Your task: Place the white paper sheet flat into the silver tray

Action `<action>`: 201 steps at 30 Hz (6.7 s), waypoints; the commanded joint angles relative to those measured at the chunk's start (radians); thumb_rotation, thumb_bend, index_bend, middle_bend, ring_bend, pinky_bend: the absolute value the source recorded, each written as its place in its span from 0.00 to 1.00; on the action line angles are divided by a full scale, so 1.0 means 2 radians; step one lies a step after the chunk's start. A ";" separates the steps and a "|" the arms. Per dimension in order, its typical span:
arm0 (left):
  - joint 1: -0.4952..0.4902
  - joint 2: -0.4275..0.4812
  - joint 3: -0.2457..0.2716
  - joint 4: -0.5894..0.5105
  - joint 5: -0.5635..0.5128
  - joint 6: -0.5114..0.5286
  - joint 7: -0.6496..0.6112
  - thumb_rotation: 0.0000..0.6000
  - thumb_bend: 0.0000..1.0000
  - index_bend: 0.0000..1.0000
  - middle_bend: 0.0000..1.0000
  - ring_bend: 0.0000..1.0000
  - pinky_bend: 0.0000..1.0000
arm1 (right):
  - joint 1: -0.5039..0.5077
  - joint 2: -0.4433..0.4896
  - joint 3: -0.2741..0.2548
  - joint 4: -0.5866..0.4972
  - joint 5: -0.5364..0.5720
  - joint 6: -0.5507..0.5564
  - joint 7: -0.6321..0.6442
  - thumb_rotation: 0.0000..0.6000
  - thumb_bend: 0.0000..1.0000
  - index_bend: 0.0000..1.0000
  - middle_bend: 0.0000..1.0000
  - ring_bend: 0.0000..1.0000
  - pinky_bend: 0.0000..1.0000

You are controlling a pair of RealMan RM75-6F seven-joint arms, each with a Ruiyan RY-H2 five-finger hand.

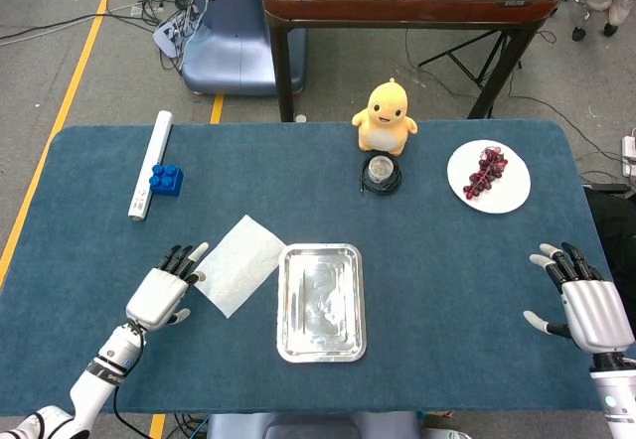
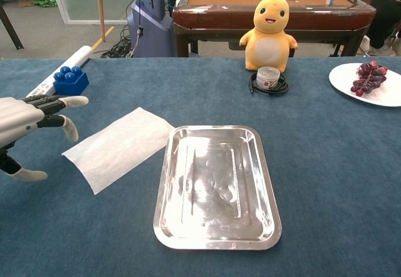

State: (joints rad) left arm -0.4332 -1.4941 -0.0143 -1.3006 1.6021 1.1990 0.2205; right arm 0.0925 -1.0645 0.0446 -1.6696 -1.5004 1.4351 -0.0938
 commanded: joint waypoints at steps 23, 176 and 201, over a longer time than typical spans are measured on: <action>-0.011 -0.031 -0.003 0.026 -0.028 -0.014 -0.003 1.00 0.13 0.37 0.00 0.00 0.05 | 0.000 0.003 0.000 -0.001 -0.002 0.001 0.007 1.00 0.03 0.25 0.19 0.08 0.30; 0.003 -0.006 -0.072 -0.110 -0.073 0.082 -0.068 1.00 0.62 0.71 0.09 0.00 0.20 | -0.004 0.014 0.000 -0.005 -0.008 0.007 0.035 1.00 0.03 0.25 0.19 0.08 0.30; -0.056 0.009 -0.087 -0.155 -0.033 0.045 -0.076 1.00 0.62 0.70 0.04 0.00 0.11 | -0.003 0.015 0.000 -0.004 -0.008 0.006 0.038 1.00 0.03 0.25 0.19 0.08 0.30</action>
State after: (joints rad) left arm -0.5431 -1.4804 -0.1842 -1.6032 1.5393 1.2897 0.0627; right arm 0.0866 -1.0350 0.0451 -1.6769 -1.5155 1.4469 -0.0176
